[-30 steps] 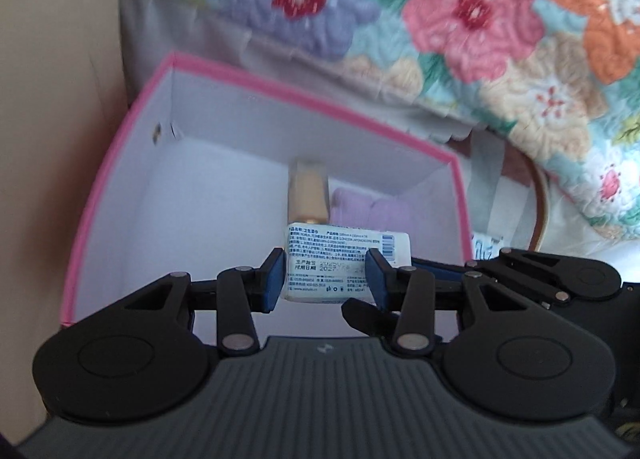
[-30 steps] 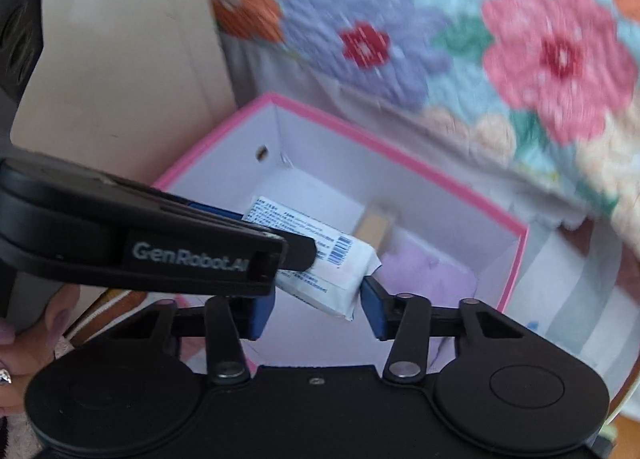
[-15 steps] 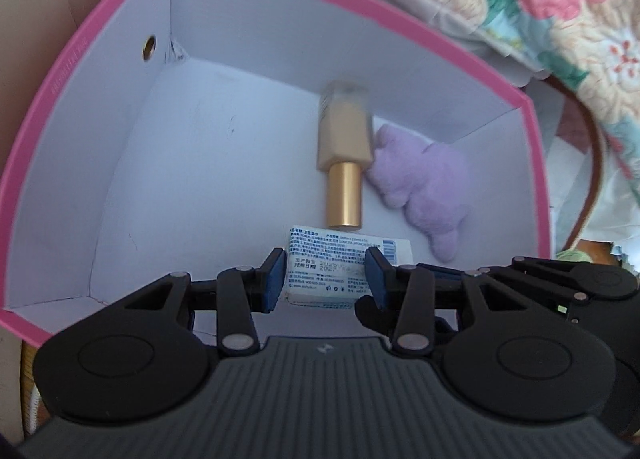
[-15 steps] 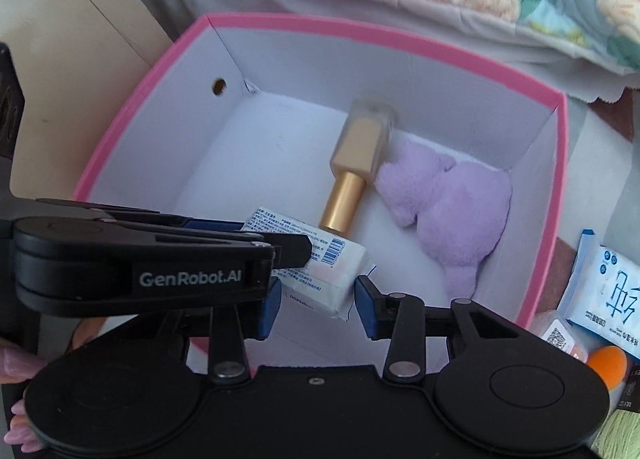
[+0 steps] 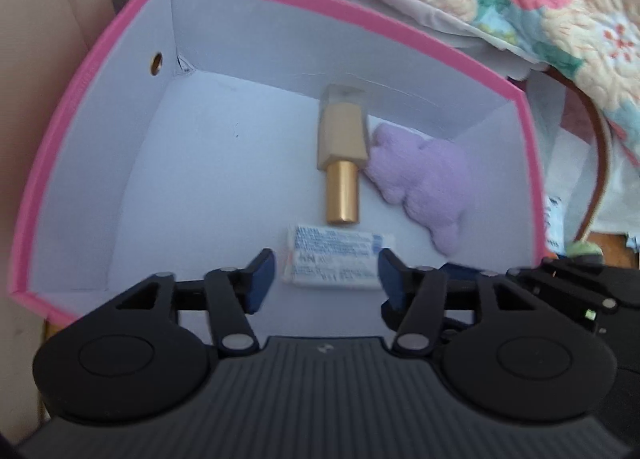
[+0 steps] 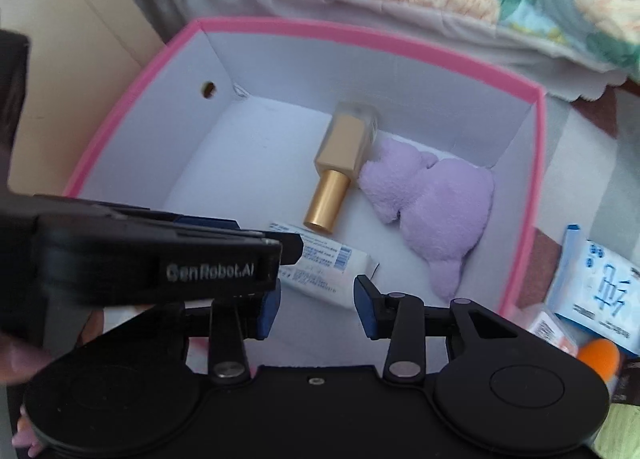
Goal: Organize objects
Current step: 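Lower the soap bar into the box and open the left tool, then move the left tool to the green yarn ball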
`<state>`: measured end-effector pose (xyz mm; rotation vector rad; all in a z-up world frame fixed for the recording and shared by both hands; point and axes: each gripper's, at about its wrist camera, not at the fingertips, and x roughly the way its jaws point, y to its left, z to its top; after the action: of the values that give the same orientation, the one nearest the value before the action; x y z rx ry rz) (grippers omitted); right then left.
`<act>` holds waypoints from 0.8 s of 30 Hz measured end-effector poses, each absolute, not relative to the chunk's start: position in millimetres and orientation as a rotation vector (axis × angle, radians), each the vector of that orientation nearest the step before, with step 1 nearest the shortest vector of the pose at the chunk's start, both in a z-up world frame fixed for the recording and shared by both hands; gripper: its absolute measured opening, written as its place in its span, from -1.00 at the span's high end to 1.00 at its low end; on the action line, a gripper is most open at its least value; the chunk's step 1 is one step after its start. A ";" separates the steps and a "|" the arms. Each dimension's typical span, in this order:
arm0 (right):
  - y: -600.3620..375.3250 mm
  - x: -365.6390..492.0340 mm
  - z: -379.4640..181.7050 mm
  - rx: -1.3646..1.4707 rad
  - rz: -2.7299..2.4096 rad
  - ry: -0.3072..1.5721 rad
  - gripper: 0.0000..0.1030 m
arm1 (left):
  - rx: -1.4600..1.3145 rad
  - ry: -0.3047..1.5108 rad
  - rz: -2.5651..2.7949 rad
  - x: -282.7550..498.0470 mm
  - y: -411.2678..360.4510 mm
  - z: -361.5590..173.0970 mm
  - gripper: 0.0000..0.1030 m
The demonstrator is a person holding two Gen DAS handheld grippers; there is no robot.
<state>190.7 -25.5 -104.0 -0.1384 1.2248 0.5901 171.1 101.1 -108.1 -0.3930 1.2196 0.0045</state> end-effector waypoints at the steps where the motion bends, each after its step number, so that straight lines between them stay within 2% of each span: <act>1: -27.8 186.4 -96.3 -0.140 0.599 1.212 0.10 | -0.364 1.212 -0.003 167.4 97.3 -98.0 -0.18; 3: -34.8 177.4 -79.3 -0.125 0.604 1.176 0.05 | -0.296 1.183 -0.019 159.1 89.7 -76.4 -0.38; 6: -44.1 163.6 -57.4 -0.078 0.628 1.147 -0.05 | -0.226 1.178 0.009 150.4 81.1 -46.4 -0.51; 19: -63.0 102.1 29.1 -0.180 0.650 1.057 -0.10 | -0.164 1.142 -0.023 96.1 66.9 29.6 -0.61; 24: -74.6 76.1 51.0 -0.175 0.659 1.047 -0.19 | -0.126 1.125 -0.016 71.0 67.3 44.2 -0.62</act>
<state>76.1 -74.6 51.0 -0.1748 1.0470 0.6587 71.0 67.3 44.2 -0.1262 1.1250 -0.0161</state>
